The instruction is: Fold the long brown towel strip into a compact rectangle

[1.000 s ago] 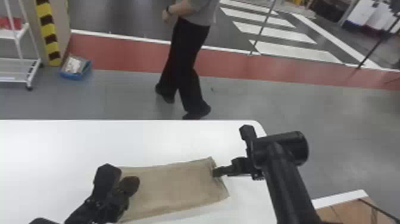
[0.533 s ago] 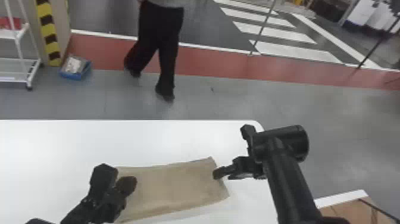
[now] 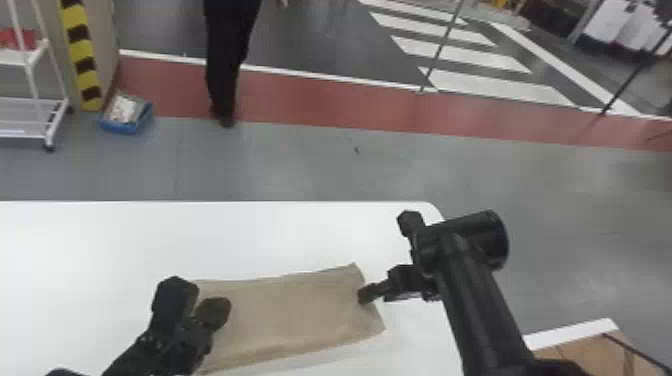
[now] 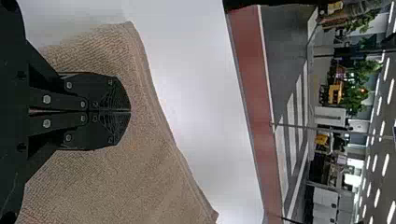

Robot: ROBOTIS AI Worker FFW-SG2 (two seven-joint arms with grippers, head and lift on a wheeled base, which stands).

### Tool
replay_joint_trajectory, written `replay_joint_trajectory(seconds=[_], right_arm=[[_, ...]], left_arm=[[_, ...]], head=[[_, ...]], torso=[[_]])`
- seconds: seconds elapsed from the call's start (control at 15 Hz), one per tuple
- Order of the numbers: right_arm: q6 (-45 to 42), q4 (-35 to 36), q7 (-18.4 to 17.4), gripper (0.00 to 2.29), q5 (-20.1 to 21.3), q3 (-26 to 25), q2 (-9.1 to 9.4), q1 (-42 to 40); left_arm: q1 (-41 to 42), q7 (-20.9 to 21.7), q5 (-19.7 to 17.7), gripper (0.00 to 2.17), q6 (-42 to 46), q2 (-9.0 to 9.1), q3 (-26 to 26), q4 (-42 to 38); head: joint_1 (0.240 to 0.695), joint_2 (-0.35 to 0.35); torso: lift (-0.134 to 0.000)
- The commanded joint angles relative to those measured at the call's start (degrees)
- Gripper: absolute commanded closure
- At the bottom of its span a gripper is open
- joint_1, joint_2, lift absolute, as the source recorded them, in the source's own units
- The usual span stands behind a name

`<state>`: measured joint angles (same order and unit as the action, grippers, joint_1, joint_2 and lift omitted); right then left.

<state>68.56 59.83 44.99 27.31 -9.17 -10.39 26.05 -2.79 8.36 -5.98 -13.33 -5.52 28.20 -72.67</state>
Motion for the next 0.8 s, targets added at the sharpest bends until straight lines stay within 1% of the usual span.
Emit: replay_joint_trajectory(seconds=[0.0, 0.2, 0.27, 0.33, 0.47, 0.6, 0.73], right_arm=[[-0.4, -0.9, -0.1, 0.47, 0.1, 0.5, 0.11, 0.2], [-1.4, -2.5, -0.9, 0.48, 0.0, 1.1, 0.28, 0.7], [-2.0, -3.2, -1.0, 0.59, 0.0, 1.2, 0.37, 0.8], [-2.5, -3.8, -1.0, 0.66, -0.1, 1.4, 0.55, 0.8], [-2.5, -3.9, -0.4, 0.97, -1.0, 1.3, 0.55, 0.8], [-0.7, -2.3, 1.3, 0.97, -1.3, 0.8, 0.63, 0.0], [3.6, 2.9, 2.8, 0.97, -1.6, 0.6, 0.81, -1.5]], left_arm=[[0.1, 0.1, 0.0, 1.38, 0.0, -0.11, -0.1, -0.1], [0.4, 0.3, 0.0, 1.38, -0.2, -0.20, -0.3, -0.4], [0.4, 0.3, 0.0, 1.38, -0.3, -0.20, -0.2, -0.5], [0.4, 0.3, 0.0, 1.38, -0.5, -0.20, -0.2, -0.5], [0.5, 0.3, 0.0, 1.38, -1.2, -0.20, -0.2, -0.6], [1.0, 0.3, 0.0, 1.38, -1.9, -0.20, -0.3, -1.4], [1.9, 0.4, 0.1, 1.38, -2.3, -0.28, -1.0, -2.6]], head=[[0.695, -0.350], [0.695, -0.350], [0.695, -0.350], [0.695, -0.350], [0.695, -0.350], [0.695, -0.350], [0.695, -0.350]], torso=[[0.000], [0.000], [0.000], [0.000], [0.000], [0.000], [0.000]])
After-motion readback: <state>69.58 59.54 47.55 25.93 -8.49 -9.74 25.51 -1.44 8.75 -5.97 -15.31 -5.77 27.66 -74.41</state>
